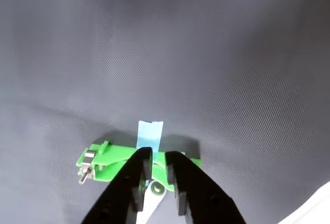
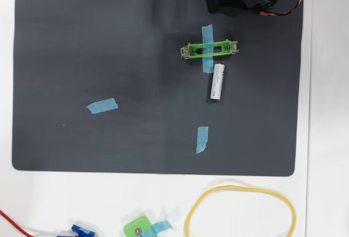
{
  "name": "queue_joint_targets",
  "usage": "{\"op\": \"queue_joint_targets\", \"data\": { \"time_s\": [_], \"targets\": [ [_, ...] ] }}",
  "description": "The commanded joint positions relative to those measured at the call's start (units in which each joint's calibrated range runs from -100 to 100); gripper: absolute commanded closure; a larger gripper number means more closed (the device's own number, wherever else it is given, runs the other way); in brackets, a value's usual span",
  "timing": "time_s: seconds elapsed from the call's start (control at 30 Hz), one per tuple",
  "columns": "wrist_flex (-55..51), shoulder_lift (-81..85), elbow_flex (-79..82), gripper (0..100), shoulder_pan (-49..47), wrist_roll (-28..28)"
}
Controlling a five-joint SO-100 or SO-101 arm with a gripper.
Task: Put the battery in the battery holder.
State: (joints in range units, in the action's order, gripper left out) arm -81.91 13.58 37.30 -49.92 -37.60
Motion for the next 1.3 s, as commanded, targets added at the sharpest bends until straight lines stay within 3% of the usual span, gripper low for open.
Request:
{"op": "queue_joint_targets", "data": {
  "time_s": [0.0, 0.77, 1.27],
  "targets": [
    [0.3, -0.5, -4.2, 100, 1.0, -1.2],
    [0.4, -9.1, -17.6, 100, 10.0, -3.6],
    [6.5, -11.9, -20.5, 100, 15.7, 1.5]
  ]
}}
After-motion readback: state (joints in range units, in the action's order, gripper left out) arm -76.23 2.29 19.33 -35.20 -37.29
